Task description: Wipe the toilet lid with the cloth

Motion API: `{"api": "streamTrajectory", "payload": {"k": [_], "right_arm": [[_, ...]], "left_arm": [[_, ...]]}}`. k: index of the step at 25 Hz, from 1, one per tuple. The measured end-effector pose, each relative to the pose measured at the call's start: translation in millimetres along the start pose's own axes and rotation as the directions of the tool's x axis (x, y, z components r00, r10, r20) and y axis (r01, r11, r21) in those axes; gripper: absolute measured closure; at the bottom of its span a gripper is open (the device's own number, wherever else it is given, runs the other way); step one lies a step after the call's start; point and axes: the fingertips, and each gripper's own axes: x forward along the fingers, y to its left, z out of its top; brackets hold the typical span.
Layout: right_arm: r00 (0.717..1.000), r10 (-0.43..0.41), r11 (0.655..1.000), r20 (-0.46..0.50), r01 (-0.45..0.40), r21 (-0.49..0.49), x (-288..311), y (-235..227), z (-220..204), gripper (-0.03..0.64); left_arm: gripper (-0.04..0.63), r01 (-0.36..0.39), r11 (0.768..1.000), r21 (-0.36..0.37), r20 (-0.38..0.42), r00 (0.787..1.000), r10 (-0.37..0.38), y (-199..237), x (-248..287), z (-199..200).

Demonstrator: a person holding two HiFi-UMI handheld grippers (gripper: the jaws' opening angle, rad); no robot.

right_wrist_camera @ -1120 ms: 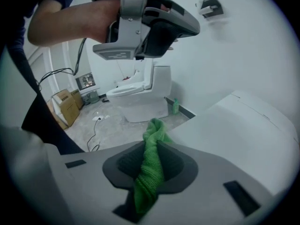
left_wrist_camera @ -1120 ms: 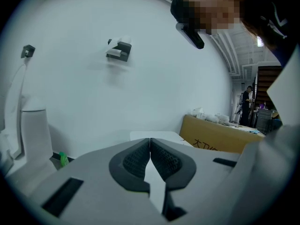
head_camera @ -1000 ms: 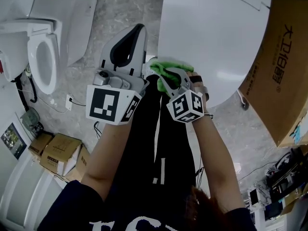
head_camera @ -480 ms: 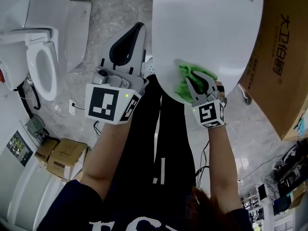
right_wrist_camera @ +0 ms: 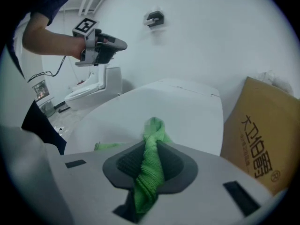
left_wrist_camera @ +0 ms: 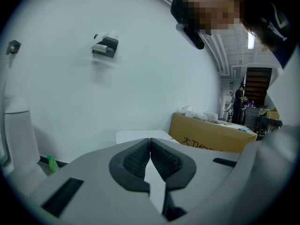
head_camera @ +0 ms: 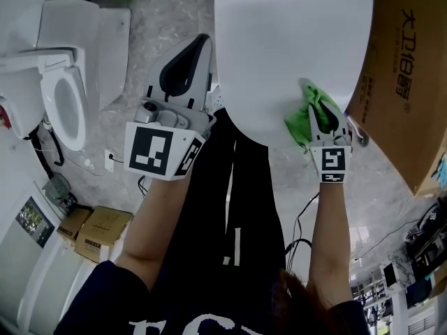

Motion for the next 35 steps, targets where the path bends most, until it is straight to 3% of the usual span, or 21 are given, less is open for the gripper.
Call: {"api": "streamTrajectory", "payload": {"k": [4,7,12,15,17,20,22,26,32,35], "right_arm": [[0.993,-0.121,0.980,-0.005,0.120,0.162,-15,-22,-19,0.534],[0.990,-0.140,0.961,-0.027,0.142,0.236,-23,-12,-28,0.534],[0.995,0.014,0.961,-0.100,0.015,0.278,-37,40,-43,0.534],[0.982,0.119,0.925,-0.148,-0.056,0.375,-55,68,-44,0.535],[0.990,0.116,0.898,-0.076,-0.072,0.433,-78,72,-17,0.535],[0.997,0.026,0.885,0.066,-0.054,0.462,-112,52,55,0.535],[0.986,-0.041,0.881,0.160,-0.040,0.471,-138,29,108,0.535],[0.912,-0.164,0.886,0.375,-0.031,0.462,-182,-19,218,0.535],[0.729,-0.299,0.928,0.616,0.074,0.364,-269,-64,372,0.535],[0.657,-0.333,0.935,0.676,0.140,0.325,-324,-74,423,0.535]], "left_arm": [[0.574,0.005,1.000,0.001,0.003,1.000,-0.005,-6,-4,1],[0.574,0.015,1.000,0.005,0.001,1.000,-0.015,-13,-8,3],[0.574,0.031,0.999,0.021,-0.002,1.000,-0.031,-27,-20,20],[0.574,0.042,0.998,0.037,0.005,0.999,-0.042,-36,-31,44],[0.574,0.052,0.997,0.048,0.013,0.999,-0.053,-44,-41,66],[0.574,0.057,0.995,0.077,0.039,0.997,-0.060,-50,-50,106],[0.574,0.044,0.995,0.093,0.053,0.997,-0.050,-53,-55,133],[0.574,0.002,0.994,0.105,0.076,0.997,-0.011,-43,-68,177],[0.574,-0.016,0.990,0.141,0.150,0.989,-0.005,-27,-87,262],[0.574,-0.041,0.986,0.162,0.197,0.980,0.008,-31,-103,315]]}}
